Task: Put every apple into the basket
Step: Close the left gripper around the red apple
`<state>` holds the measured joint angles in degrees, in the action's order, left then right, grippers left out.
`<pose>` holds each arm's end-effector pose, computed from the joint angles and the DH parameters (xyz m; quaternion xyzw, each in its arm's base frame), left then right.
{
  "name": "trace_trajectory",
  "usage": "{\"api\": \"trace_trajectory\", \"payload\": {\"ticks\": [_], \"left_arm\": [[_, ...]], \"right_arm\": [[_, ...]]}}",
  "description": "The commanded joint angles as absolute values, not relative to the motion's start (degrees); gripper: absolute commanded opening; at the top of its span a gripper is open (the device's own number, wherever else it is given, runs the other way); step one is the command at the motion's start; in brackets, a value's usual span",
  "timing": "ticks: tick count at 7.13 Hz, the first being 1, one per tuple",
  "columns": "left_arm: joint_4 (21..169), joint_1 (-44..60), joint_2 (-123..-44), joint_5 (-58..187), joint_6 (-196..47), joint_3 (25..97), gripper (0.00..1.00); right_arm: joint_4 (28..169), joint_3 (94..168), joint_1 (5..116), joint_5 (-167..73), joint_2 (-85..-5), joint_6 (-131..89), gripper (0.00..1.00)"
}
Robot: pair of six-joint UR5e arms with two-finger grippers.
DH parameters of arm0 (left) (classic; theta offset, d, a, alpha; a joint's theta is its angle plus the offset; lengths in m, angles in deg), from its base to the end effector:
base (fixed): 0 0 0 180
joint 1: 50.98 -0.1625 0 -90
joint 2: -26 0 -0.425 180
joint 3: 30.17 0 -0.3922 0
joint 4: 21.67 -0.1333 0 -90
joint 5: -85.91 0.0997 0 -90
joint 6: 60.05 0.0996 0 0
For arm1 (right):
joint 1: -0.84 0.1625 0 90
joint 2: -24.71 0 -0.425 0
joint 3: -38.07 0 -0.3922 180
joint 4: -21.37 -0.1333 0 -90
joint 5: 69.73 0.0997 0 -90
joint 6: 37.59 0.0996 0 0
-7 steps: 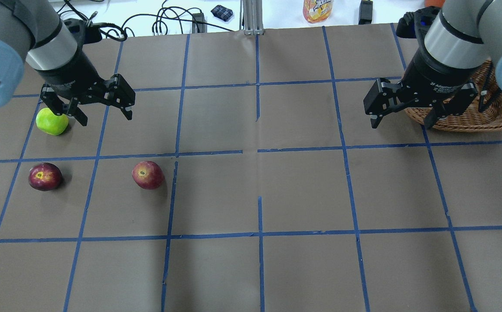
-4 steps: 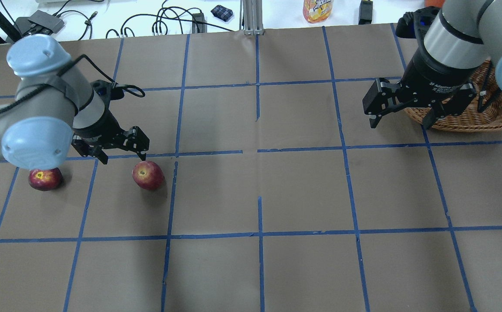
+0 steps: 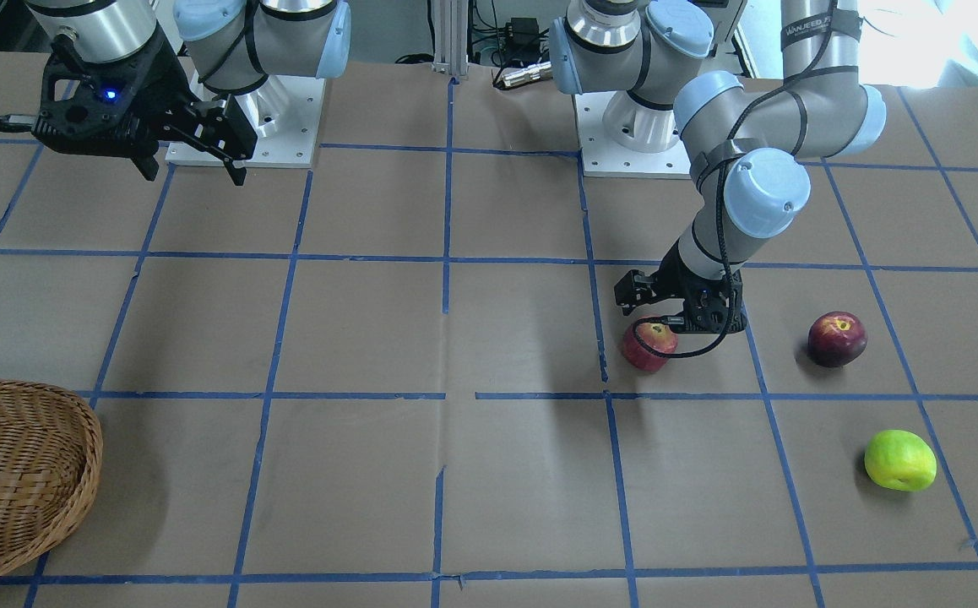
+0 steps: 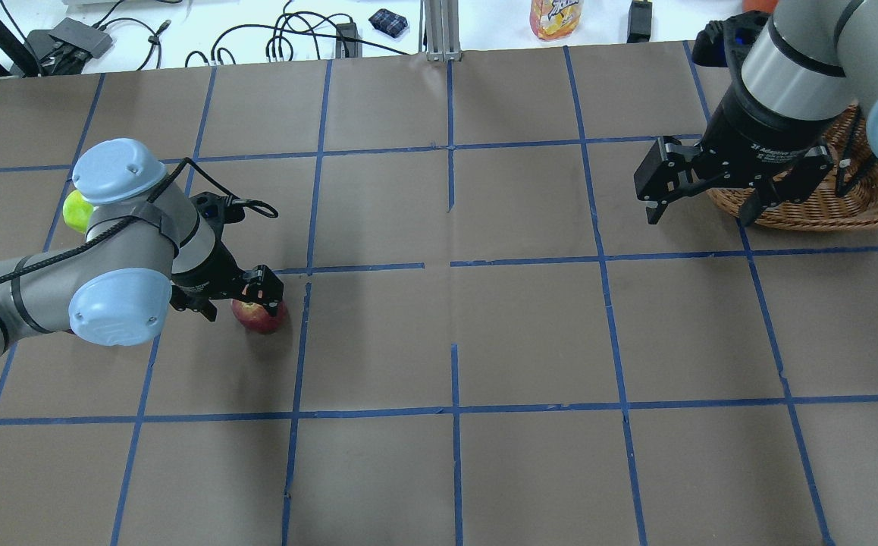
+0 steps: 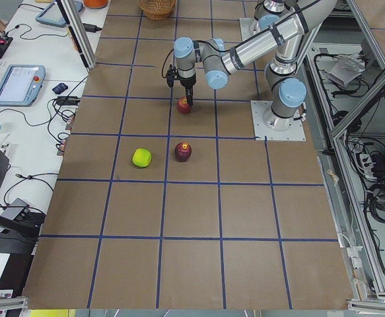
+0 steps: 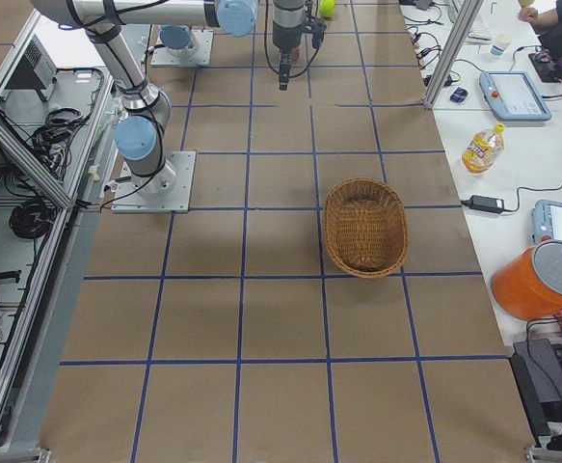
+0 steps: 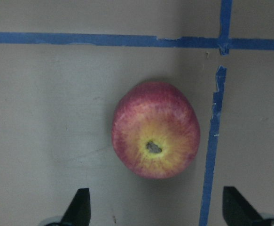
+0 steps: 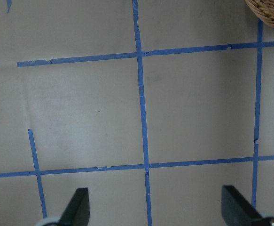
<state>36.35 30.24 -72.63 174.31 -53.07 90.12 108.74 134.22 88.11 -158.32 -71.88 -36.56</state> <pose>-0.0649 -0.4713 0.2254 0.0165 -0.9979 -0.0580 0.0221 0.1147 -0.4452 0.4844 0.0330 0.9992 0.0189 0.0126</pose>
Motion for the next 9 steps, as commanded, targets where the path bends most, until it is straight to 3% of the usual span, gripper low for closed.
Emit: {"api": "trace_trajectory", "payload": {"ticks": [1,3,5,6,9], "left_arm": [[33.27,30.23,-75.51,173.62,-53.19,90.24,1.0],[30.73,30.06,-76.83,173.89,-51.28,90.32,0.98],[31.23,30.32,-75.18,173.98,-51.96,89.54,0.17],[31.68,31.19,-74.29,170.93,-55.01,86.92,0.02],[32.56,45.9,-80.41,167.3,-73.97,76.13,0.0]], "right_arm": [[108.74,134.22,88.12,-158.32,-71.88,-36.53,1.0],[108.74,134.22,88.12,-158.23,-71.88,-36.53,1.0],[108.74,134.22,88.12,-158.23,-71.88,-36.27,1.0],[108.74,134.22,88.12,-158.32,-71.88,-36.53,1.0],[108.74,134.22,88.12,-158.23,-71.88,-36.09,1.0]]}}
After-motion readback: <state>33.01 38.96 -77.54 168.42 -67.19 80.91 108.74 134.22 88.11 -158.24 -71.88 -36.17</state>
